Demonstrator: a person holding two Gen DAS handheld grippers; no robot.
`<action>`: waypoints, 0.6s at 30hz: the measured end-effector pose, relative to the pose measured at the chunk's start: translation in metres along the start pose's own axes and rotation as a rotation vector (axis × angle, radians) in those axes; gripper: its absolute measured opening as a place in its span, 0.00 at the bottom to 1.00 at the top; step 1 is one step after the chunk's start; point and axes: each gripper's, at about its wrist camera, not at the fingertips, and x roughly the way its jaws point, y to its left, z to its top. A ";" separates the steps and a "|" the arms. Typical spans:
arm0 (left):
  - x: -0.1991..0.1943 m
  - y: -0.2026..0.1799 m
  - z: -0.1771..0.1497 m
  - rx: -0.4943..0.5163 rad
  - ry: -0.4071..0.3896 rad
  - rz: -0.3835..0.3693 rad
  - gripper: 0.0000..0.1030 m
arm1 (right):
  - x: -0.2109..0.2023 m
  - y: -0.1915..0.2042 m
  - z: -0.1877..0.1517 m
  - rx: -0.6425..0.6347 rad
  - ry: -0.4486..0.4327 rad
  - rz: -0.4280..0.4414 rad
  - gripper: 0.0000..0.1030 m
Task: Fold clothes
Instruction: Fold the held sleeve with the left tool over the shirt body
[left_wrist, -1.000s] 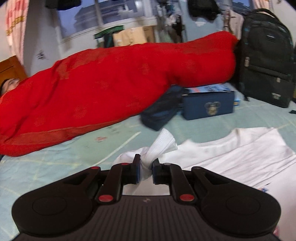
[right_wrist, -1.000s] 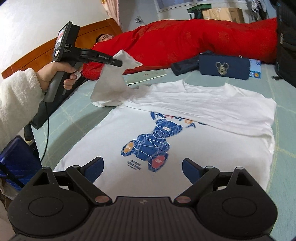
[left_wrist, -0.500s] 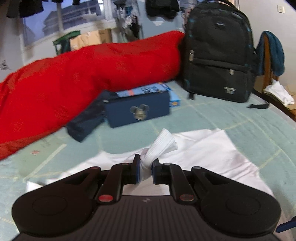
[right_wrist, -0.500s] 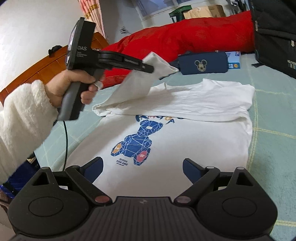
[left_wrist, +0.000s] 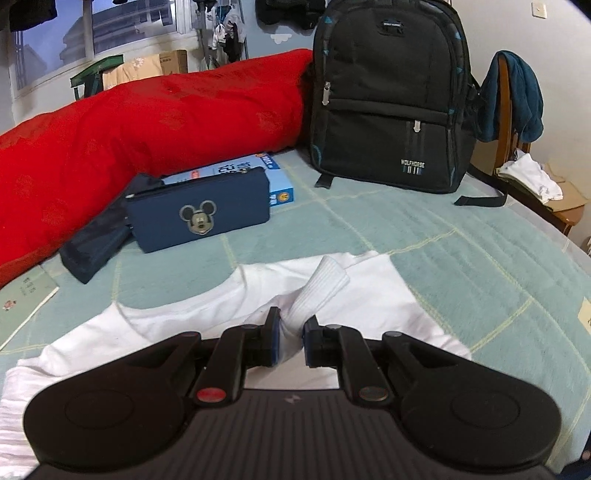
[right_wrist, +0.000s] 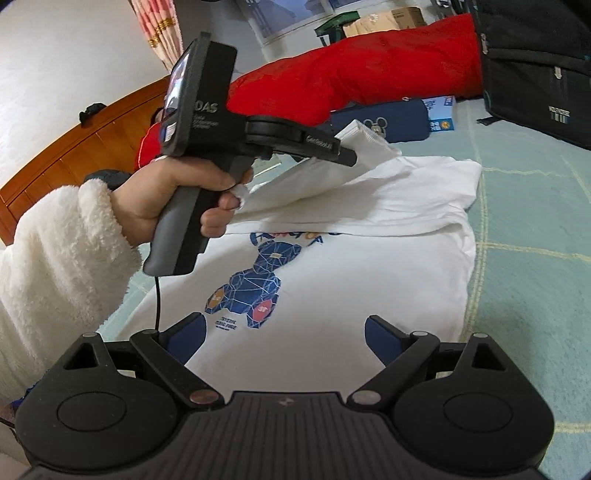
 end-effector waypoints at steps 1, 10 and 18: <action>0.002 -0.002 0.001 -0.001 0.001 0.000 0.10 | -0.001 -0.001 -0.001 0.004 0.001 -0.004 0.93; 0.018 -0.024 -0.003 0.022 0.014 -0.022 0.10 | -0.003 -0.012 -0.003 0.043 0.001 -0.027 0.93; 0.034 -0.040 -0.012 0.068 0.035 -0.028 0.12 | -0.004 -0.015 -0.004 0.060 0.006 -0.048 0.93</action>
